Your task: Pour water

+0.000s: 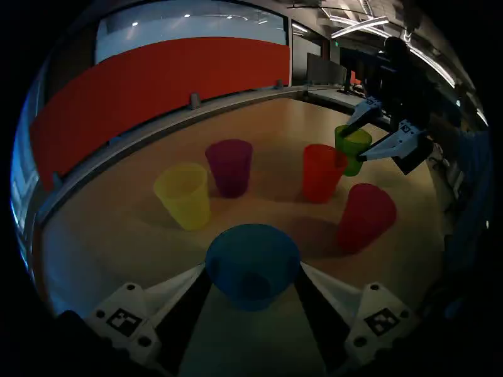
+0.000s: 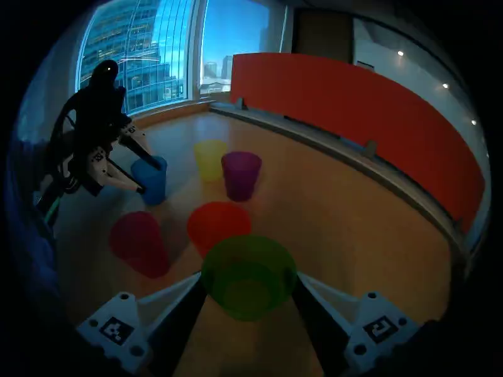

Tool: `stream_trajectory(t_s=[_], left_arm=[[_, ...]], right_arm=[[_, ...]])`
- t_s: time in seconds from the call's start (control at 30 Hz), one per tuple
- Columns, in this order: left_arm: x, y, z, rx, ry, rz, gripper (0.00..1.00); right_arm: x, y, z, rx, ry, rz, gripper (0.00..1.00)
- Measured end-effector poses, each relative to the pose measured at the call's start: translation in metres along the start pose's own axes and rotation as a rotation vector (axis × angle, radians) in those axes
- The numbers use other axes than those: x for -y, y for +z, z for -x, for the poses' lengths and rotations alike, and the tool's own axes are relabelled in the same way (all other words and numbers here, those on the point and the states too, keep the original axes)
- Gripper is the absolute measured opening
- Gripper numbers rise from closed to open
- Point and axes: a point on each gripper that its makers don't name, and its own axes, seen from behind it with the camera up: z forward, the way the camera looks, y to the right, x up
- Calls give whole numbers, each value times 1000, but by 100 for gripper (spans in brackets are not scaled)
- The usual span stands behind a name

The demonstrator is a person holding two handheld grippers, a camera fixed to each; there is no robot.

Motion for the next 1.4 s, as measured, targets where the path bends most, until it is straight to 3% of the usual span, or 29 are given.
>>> stream_trajectory(t_s=[0.33,0.5,0.8,1.4], left_arm=[[1,1,12,28,14,-11,87],[1,0,14,38,-2,-8,94],[5,-8,24,65,-27,-21,97],[1,-24,36,68,-47,-33,97]], right_arm=[[0,2,4,7,2,2,91],[0,3,5,8,4,3,91],[-1,6,14,14,15,5,91],[-2,9,27,13,31,15,91]])
